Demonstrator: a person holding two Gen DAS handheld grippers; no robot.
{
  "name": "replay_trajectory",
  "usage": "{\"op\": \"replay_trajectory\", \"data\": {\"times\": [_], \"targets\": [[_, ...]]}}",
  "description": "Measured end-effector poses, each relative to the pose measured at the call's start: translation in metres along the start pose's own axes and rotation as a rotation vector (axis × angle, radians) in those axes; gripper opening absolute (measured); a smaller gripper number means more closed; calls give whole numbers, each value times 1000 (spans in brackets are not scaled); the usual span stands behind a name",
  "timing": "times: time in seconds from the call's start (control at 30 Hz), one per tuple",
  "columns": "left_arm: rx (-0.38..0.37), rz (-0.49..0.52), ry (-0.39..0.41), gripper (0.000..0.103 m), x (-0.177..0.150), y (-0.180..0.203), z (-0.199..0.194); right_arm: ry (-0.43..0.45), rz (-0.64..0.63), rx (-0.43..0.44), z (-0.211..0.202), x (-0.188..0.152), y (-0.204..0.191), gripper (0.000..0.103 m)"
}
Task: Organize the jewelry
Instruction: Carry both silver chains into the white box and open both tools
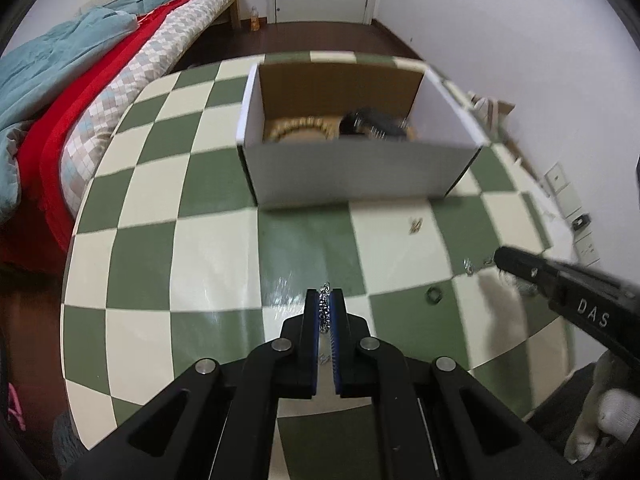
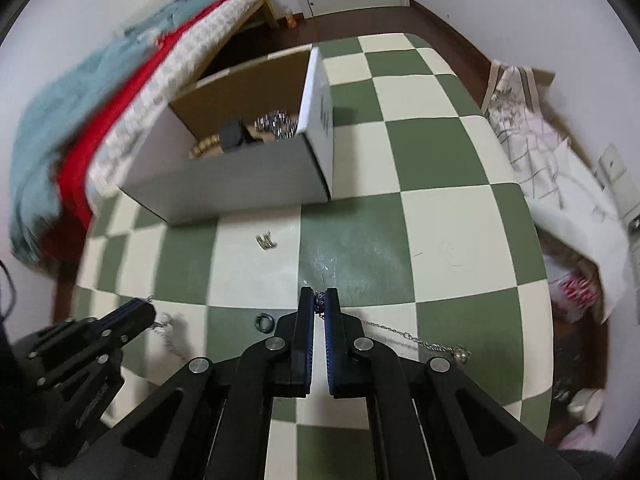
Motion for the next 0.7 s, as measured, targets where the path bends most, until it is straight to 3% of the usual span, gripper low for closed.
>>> {"op": "replay_trajectory", "data": {"times": [0.4,0.7], "targets": [[-129,-32,70,3,46,3,-54,74,37,99,-52,21,4,5],[-146,-6,150,3,98,8,-88,188,-21,147,-102,79,-23,5]]}}
Point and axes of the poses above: each gripper's, at about its wrist camera, not at the fingertips, and z roughly the way its jaws point, y to its right, x to its top, the point moved 1 cm from there along z, roughly the way its jaws point, and after that the axes turned 8 degrees about -z, right-handed, at the moved point
